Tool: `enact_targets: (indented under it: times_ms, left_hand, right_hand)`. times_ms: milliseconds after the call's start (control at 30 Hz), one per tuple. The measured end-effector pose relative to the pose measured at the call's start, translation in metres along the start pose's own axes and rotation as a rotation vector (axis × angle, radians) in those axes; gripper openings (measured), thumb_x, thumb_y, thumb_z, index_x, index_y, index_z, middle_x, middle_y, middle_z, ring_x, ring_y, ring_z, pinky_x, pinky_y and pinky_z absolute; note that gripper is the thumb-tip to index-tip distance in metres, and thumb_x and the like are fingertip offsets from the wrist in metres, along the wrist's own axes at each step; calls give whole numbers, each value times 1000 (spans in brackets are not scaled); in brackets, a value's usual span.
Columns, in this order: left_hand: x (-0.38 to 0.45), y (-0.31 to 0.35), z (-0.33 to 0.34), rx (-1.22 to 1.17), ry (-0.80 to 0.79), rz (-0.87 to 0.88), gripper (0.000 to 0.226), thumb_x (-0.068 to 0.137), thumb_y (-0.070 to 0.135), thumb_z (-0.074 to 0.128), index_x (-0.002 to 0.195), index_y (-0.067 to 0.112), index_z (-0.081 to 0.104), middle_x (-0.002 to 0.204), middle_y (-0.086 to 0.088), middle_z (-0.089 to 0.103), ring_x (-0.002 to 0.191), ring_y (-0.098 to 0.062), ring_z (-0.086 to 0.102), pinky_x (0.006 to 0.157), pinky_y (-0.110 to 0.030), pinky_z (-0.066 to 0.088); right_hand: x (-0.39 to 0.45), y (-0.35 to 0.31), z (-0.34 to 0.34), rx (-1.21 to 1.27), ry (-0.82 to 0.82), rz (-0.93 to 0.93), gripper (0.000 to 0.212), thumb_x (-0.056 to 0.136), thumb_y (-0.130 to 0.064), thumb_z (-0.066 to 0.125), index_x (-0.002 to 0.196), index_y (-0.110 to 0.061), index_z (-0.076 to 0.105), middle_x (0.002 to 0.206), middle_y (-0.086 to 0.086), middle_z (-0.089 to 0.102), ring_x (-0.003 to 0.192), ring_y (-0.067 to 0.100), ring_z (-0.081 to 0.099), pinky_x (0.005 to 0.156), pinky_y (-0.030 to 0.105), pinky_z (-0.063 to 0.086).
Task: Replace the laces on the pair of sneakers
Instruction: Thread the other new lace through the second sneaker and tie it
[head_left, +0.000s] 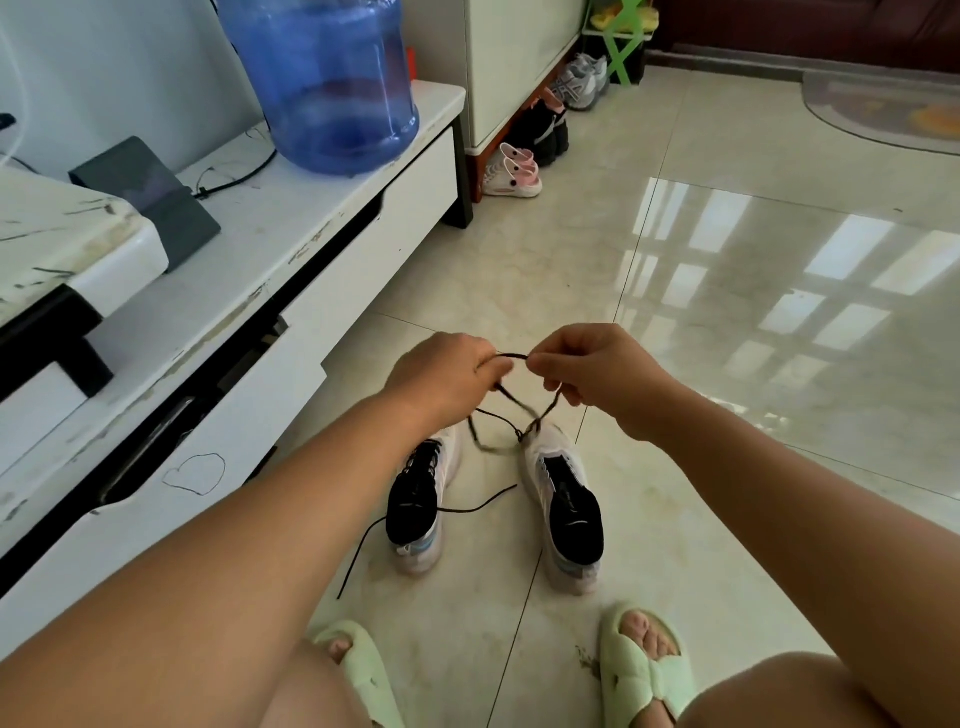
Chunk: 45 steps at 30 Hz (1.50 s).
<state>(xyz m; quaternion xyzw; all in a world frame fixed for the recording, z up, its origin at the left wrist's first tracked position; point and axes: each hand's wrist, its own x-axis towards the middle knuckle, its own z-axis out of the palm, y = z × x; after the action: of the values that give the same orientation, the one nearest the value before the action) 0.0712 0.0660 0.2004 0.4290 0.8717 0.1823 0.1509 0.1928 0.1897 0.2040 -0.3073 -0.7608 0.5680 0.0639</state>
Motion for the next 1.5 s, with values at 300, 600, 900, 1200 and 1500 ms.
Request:
enact_targets:
  times_ms: [300,600,900,1200,1500]
  left_hand:
    - [2,-79,5,178,-168,-671,4,85,13,51,84,10,54,79,-5,52,84,-27,52,73,-30,38]
    - [-15,-49,4,-259,-309,-196,75,69,45,75,136,39,41,121,11,58,104,-2,55,87,-21,41]
    - [-1,-21,8,-215,-64,-98,35,91,34,51,61,22,65,56,6,54,53,-12,48,54,-25,35]
    - [-12,-90,2,149,-270,-626,30,88,18,57,114,3,57,126,-15,55,110,-29,55,86,-31,43]
    - [-9,-16,9,-455,-224,32,15,84,40,64,98,39,66,86,25,61,81,11,54,70,-15,39]
  right_hand:
    - [-3,14,-13,-234,-20,120,8,80,-19,70,76,-13,69,61,-2,59,48,7,45,44,17,39]
    - [-6,5,-1,-144,-90,58,5,79,-19,72,75,-17,72,60,-2,62,47,9,41,45,21,35]
    - [-5,1,2,-150,-59,64,8,82,-18,69,78,-12,71,53,-6,59,42,6,40,42,17,35]
    - [-5,13,-11,-179,4,137,4,80,-12,68,77,-11,70,60,-2,62,49,12,41,47,24,34]
    - [-4,2,4,-95,-107,40,9,80,-17,71,75,-25,74,57,-3,62,51,12,42,46,23,33]
